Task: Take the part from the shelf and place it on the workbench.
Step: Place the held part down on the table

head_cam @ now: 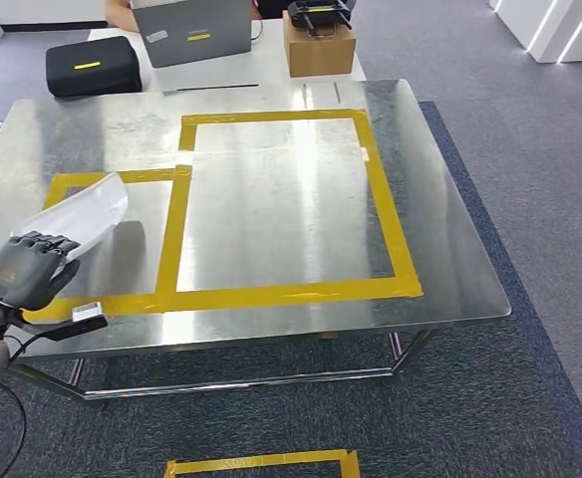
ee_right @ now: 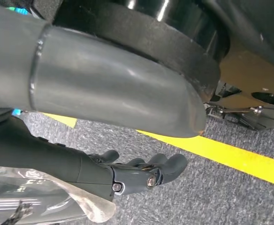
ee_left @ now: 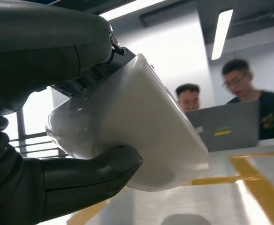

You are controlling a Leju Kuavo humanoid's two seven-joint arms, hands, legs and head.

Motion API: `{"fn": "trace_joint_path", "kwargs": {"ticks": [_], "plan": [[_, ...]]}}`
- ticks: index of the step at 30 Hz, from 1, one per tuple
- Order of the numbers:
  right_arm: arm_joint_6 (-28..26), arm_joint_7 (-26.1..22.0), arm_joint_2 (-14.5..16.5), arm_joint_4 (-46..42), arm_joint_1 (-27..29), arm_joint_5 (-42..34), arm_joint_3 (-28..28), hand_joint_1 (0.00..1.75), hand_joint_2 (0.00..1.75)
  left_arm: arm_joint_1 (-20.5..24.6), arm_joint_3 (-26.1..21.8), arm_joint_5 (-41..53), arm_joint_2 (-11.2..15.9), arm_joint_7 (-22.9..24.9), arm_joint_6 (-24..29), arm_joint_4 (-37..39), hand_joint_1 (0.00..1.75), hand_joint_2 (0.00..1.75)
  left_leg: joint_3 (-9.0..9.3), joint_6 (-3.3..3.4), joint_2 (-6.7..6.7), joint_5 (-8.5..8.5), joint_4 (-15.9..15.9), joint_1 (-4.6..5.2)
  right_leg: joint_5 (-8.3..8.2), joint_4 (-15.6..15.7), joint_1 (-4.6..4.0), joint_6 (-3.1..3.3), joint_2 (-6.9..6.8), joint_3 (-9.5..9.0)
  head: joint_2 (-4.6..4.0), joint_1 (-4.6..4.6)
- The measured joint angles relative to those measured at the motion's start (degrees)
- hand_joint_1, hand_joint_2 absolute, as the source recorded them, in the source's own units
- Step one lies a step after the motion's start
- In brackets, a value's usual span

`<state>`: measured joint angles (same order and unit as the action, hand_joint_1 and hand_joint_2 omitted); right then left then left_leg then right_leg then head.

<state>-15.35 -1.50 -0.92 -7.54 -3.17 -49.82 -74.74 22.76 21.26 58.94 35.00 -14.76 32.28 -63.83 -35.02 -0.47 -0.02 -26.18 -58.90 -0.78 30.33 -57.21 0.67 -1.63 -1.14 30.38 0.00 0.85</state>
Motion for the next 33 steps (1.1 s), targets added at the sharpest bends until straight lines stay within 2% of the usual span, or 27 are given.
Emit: {"fn": "trace_joint_path", "kwargs": {"ticks": [3,9,13,15,19,33], "plan": [[0.32,-0.08,0.0,0.0,-0.05,0.47,-0.04,0.0,0.0,-2.04,0.01,-3.69,0.83,-5.14,2.59,-2.39,1.75,1.75,0.0,0.0,0.01,-0.01,0.0,0.0,0.01,0.0,0.0,0.0,0.0,0.02,0.0,0.01],[0.57,-0.05,-0.01,0.0,-0.38,0.74,-0.3,0.0,0.0,-3.16,0.01,-7.31,1.78,-8.93,2.89,-3.9,1.75,1.75,0.01,0.0,-0.01,0.0,0.01,-0.02,0.01,0.0,-0.01,0.0,-0.06,0.01,0.0,0.01],[0.57,0.13,-0.01,0.0,-0.44,0.79,-0.38,0.0,0.0,-3.15,0.01,-7.41,1.8,-9.4,2.85,-3.85,0.0,1.75,0.01,0.0,-0.01,0.01,0.01,-0.02,0.01,0.0,-0.01,0.0,-0.05,0.0,0.0,0.0],[0.57,0.15,-0.01,0.0,-0.46,0.74,-0.38,0.0,0.0,-3.09,0.03,-7.06,1.8,-8.91,2.8,-3.68,0.0,1.75,0.01,0.0,-0.01,0.01,0.0,-0.02,0.01,0.0,-0.01,0.0,-0.04,0.01,0.0,0.01],[0.56,0.15,-0.01,0.0,-0.51,0.49,-0.38,0.0,0.0,-2.54,0.06,-6.78,1.62,-7.01,1.19,-2.9,0.0,0.0,0.01,0.0,-0.01,0.01,0.0,-0.02,0.01,0.0,0.0,0.0,-0.05,0.02,0.0,0.01],[0.51,0.17,-0.02,0.0,-0.54,-0.07,-0.38,0.0,0.0,-0.7,0.11,-4.04,0.44,-1.55,-1.46,-0.53,0.0,0.0,0.01,0.0,-0.01,0.01,0.0,-0.01,0.01,0.0,0.0,0.0,-0.03,0.02,0.0,0.01]]}}
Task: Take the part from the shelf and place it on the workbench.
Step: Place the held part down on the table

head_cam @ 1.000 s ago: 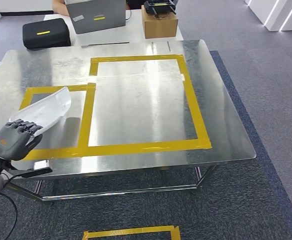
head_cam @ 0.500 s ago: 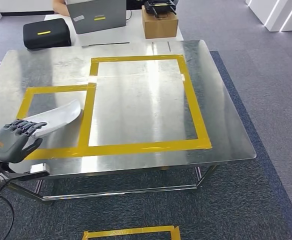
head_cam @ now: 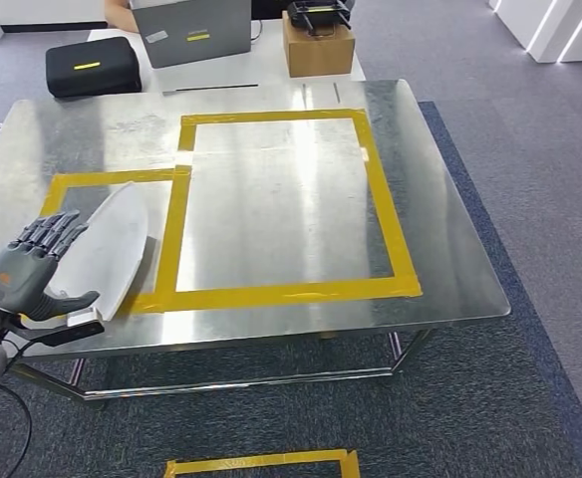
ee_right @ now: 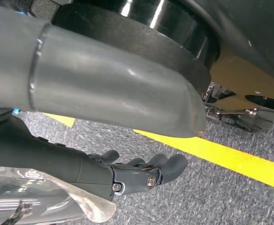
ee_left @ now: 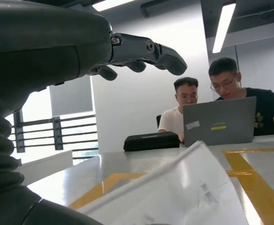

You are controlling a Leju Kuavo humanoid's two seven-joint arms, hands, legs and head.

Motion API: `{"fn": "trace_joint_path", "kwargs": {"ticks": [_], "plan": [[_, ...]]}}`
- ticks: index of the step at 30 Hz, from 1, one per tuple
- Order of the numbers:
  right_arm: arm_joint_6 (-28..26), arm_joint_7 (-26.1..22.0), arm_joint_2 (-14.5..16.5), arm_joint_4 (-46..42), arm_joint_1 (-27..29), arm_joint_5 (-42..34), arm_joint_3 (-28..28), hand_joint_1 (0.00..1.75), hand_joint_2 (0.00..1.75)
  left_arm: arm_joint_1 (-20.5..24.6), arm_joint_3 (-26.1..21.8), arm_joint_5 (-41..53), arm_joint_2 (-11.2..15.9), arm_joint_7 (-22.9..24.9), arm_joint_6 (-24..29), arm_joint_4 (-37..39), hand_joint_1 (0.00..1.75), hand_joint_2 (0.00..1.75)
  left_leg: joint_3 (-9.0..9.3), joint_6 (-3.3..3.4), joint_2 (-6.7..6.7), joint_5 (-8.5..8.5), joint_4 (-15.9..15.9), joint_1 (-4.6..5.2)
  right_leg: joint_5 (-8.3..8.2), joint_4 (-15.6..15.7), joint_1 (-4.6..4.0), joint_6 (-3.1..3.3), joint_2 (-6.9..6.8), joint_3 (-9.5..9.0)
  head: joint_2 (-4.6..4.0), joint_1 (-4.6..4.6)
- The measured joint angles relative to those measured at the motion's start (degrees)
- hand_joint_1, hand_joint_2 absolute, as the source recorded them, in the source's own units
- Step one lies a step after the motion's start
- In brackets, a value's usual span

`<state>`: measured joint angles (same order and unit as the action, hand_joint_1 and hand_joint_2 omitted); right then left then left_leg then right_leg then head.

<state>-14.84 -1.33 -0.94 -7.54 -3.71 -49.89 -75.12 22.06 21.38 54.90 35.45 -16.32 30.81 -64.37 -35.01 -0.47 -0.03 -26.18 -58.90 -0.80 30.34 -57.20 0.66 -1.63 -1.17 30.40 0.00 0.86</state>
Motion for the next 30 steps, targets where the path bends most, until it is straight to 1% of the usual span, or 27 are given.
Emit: {"fn": "trace_joint_path", "kwargs": {"ticks": [13,21,24,27,28,29,30], "plan": [[0.0,0.0,0.01,0.0,0.0,-0.07,0.0,0.0,0.0,0.12,-0.07,0.9,-0.3,1.14,-0.08,0.04,0.0,0.0,0.0,0.0,0.0,0.0,-0.01,0.01,-0.01,0.01,0.01,-0.01,0.0,0.0,0.0,0.0],[0.0,0.07,0.02,0.0,-0.01,-0.12,0.0,0.0,0.0,0.2,-0.46,1.04,-0.46,1.76,-0.08,0.27,0.0,0.0,0.0,0.15,0.0,-0.1,-0.09,0.27,-0.07,0.05,0.3,-0.19,-0.01,-0.01,0.0,0.0],[0.0,0.07,0.02,0.0,-0.01,-0.12,0.0,0.0,0.0,0.2,-0.53,1.02,-0.45,1.76,-0.08,0.28,0.0,0.0,-0.01,0.42,0.0,-0.25,-0.24,0.49,-0.05,0.07,0.52,-0.48,-0.01,-0.05,0.0,0.01],[0.0,0.07,0.02,0.0,-0.02,-0.12,0.0,0.0,0.0,0.2,-0.62,1.01,-0.4,1.76,-0.08,0.28,0.0,0.0,-0.03,0.98,-0.01,-0.19,-0.44,0.68,-0.25,0.17,0.69,-1.1,-0.03,-0.24,0.0,0.02],[0.0,0.07,0.02,0.0,-0.04,-0.12,0.0,0.0,0.0,0.21,-0.69,1.01,-0.37,1.76,-0.08,0.28,0.0,0.0,0.04,1.3,0.01,0.02,-0.19,0.6,-0.22,0.2,0.72,-1.35,-0.01,-0.27,0.0,0.02],[0.0,0.07,0.01,0.0,-0.06,-0.12,0.0,0.0,0.0,0.24,-0.76,1.01,-0.36,1.76,-0.08,0.28,0.0,0.0,0.12,1.62,0.05,0.26,0.16,0.49,0.27,-0.12,0.72,-1.49,0.1,-0.04,0.0,-0.01],[0.0,0.07,0.01,0.0,-0.09,-0.12,0.0,0.0,0.0,0.3,-0.82,1.01,-0.36,1.76,-0.08,0.28,0.0,0.0,0.15,1.98,0.09,0.53,0.53,0.37,1.38,-1.32,0.69,-1.56,0.27,0.56,0.0,-0.04]]}}
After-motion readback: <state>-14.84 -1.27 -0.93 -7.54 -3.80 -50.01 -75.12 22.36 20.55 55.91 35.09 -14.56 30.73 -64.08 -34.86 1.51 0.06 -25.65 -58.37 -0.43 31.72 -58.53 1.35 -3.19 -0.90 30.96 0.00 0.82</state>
